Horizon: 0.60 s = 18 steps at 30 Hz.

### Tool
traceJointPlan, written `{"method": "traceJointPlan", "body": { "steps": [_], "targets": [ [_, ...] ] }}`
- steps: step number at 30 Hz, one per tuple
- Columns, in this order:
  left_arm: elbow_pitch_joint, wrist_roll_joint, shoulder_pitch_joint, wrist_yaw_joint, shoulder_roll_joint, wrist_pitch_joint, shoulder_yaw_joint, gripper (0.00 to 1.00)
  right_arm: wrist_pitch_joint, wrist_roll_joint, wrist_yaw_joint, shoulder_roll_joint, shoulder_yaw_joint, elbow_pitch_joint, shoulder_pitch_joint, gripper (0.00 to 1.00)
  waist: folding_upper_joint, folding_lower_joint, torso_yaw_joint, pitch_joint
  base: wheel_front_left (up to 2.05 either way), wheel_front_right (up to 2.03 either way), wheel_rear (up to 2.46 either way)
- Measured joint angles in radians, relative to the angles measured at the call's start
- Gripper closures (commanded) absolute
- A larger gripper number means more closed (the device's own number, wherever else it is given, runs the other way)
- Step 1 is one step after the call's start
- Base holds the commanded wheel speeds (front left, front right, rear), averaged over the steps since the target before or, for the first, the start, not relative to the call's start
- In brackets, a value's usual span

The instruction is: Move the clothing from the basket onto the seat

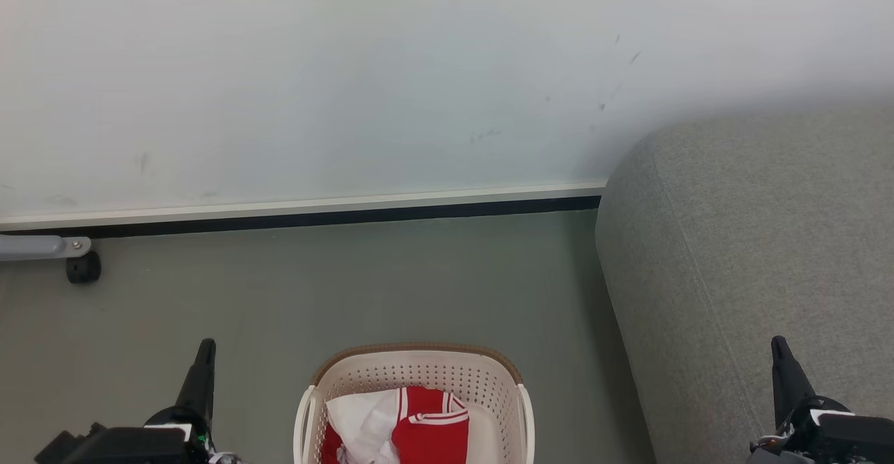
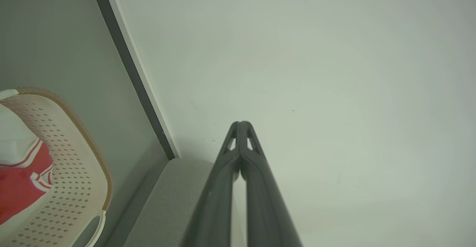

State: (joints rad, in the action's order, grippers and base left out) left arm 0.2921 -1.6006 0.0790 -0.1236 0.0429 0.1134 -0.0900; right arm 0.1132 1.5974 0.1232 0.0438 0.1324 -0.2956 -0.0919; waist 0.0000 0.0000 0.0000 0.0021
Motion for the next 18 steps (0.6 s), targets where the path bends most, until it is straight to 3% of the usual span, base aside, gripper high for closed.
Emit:
{"method": "traceJointPlan", "body": {
  "steps": [18],
  "targets": [
    [0.000,0.000,0.000,0.000,0.000,0.000,0.000,1.00,0.000,0.000,0.000,0.000,0.000,0.000,0.000,1.00,0.0000,0.0000,0.000,0.000,0.00,0.00,0.00]
  ]
}}
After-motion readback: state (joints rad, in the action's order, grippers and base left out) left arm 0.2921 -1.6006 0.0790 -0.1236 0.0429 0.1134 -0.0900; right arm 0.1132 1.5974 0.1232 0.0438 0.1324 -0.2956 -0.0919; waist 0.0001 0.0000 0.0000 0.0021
